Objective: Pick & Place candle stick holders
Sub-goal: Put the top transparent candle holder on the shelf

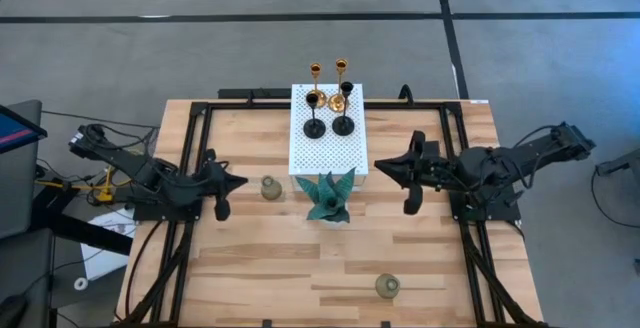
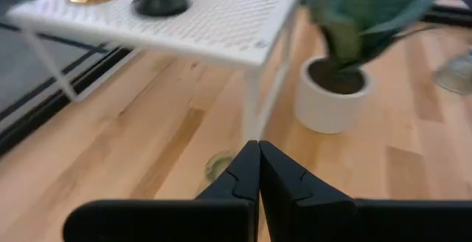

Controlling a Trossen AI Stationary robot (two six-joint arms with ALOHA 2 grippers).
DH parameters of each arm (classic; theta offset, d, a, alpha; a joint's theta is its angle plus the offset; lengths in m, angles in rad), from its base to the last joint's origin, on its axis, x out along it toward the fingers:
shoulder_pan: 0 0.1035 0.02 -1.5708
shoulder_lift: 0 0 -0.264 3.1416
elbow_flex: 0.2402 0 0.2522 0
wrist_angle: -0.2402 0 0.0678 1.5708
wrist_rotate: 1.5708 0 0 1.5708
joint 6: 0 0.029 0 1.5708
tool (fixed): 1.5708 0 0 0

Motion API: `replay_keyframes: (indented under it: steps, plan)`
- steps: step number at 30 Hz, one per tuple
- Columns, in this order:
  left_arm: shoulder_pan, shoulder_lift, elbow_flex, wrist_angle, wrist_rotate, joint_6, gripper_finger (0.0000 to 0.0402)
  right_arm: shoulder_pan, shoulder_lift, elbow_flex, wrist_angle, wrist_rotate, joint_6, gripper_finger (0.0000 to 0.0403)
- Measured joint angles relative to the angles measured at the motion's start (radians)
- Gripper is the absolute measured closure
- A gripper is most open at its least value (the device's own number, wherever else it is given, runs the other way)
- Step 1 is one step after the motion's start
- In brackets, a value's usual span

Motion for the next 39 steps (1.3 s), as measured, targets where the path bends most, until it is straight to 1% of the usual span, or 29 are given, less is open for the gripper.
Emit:
replay_keyframes:
  steps: [4,6,9,13,18,23,28,30,34,39]
  plan:
    - [0.000,-0.062,-0.142,0.138,-0.050,-0.016,0.0397,0.005,0.039,0.049,-0.054,0.024,0.000,0.0402]
    - [0.000,-0.076,-0.197,0.190,-0.049,-0.017,0.0397,0.005,0.056,0.071,-0.081,0.025,0.000,0.0402]
    - [0.000,-0.082,-0.256,0.245,-0.015,-0.019,0.0397,0.005,0.077,0.096,-0.095,0.026,0.000,0.0402]
    - [0.000,-0.081,-0.296,0.260,0.026,-0.024,0.0397,0.005,0.085,0.105,-0.098,0.026,0.000,0.0402]
    - [0.001,-0.078,-0.337,0.272,0.029,-0.070,0.0396,0.005,0.085,0.105,-0.096,0.029,0.000,0.0402]
    - [0.008,-0.076,-0.394,0.343,0.028,-0.073,0.0396,0.004,0.085,0.105,-0.095,0.043,0.000,0.0402]
    - [0.034,-0.041,-0.395,0.376,-0.024,-0.070,0.0395,0.004,0.085,0.105,-0.094,0.043,0.000,0.0403]
    - [0.048,-0.022,-0.395,0.377,-0.025,-0.071,0.0393,0.004,0.085,0.105,-0.094,0.043,0.000,0.0403]
    - [0.070,0.027,-0.395,0.430,0.001,-0.072,0.0367,0.004,0.085,0.105,-0.094,0.043,0.000,0.0403]
    - [0.102,0.111,-0.395,0.559,0.058,-0.072,0.0306,0.004,0.085,0.105,-0.094,0.043,0.000,0.0403]
